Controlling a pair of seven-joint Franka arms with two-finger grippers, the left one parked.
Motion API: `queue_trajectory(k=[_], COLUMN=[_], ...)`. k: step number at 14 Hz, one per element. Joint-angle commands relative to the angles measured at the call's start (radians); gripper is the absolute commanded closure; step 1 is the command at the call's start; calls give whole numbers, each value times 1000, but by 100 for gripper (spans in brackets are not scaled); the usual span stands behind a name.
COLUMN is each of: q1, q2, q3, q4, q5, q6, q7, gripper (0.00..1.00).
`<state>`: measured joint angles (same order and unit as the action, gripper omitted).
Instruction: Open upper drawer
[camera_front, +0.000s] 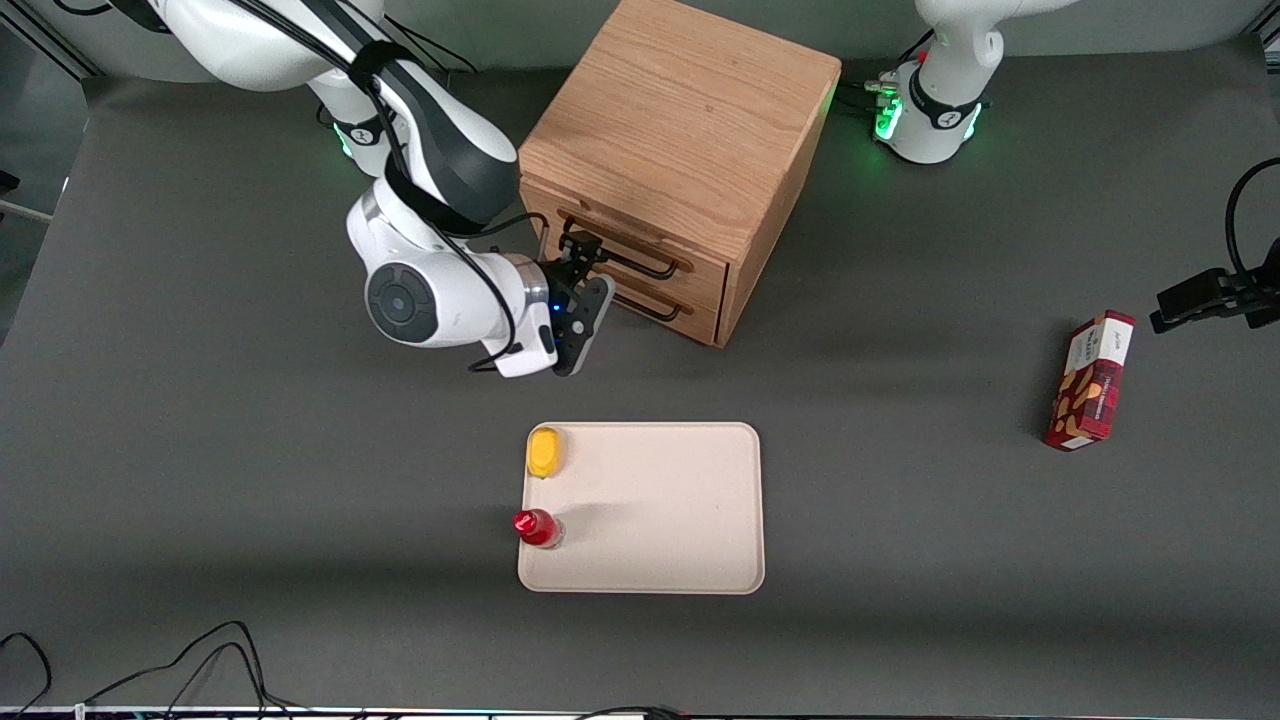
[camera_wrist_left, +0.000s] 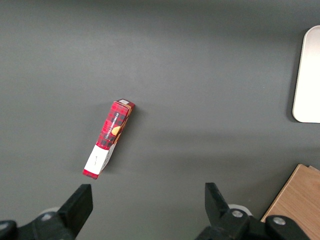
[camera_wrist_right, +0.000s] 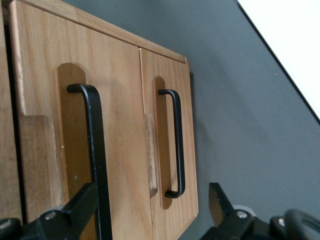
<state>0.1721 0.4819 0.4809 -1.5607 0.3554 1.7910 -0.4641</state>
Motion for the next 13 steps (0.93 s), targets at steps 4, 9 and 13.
queue_trajectory(k=[4, 9, 13], q1=[6, 7, 1], q2=[17, 23, 52], q3=[42, 45, 44], q4=[8, -41, -29], q5=[22, 14, 8], q6=[2, 73, 77], q7=[-10, -10, -11], gripper=[0, 0, 0])
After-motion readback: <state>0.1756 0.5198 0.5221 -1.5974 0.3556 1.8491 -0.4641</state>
